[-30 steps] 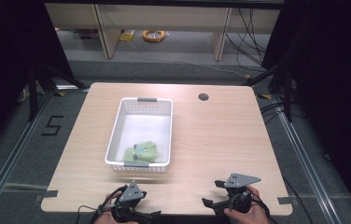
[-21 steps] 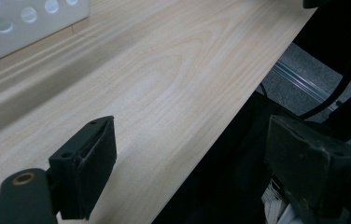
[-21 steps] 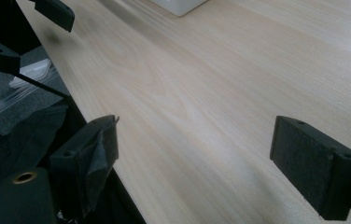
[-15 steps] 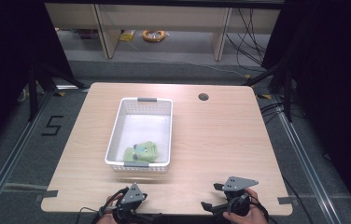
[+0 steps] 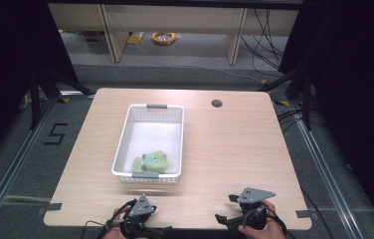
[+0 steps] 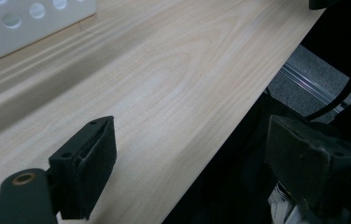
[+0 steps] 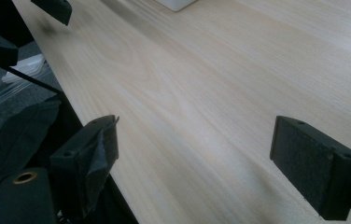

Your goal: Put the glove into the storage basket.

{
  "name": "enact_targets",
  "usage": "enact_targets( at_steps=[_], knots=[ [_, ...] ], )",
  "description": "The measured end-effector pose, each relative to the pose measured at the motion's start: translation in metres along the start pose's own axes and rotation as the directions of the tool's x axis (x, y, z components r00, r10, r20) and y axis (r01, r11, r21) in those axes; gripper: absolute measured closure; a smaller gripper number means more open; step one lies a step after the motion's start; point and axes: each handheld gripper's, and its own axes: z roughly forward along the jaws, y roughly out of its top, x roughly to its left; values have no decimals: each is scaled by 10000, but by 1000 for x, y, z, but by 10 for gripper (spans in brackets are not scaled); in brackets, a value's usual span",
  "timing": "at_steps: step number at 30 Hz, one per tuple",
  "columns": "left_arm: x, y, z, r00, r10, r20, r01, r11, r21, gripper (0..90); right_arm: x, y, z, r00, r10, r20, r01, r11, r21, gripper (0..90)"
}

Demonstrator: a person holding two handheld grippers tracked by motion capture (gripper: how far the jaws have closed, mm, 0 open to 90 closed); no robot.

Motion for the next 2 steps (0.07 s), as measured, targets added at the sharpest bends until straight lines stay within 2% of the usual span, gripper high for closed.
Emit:
enact_targets(
  at_steps=[1, 2],
  knots=[
    [2, 1, -1, 9995, 311, -105, -309, 9994, 167, 164, 0, 0, 1, 9999, 106, 44, -106, 9999, -43, 162],
    [2, 1, -1, 9995, 311, -105, -309, 9994, 167, 164, -1, 0, 0, 9999, 92, 43, -92, 10000, 7, 162]
  ],
)
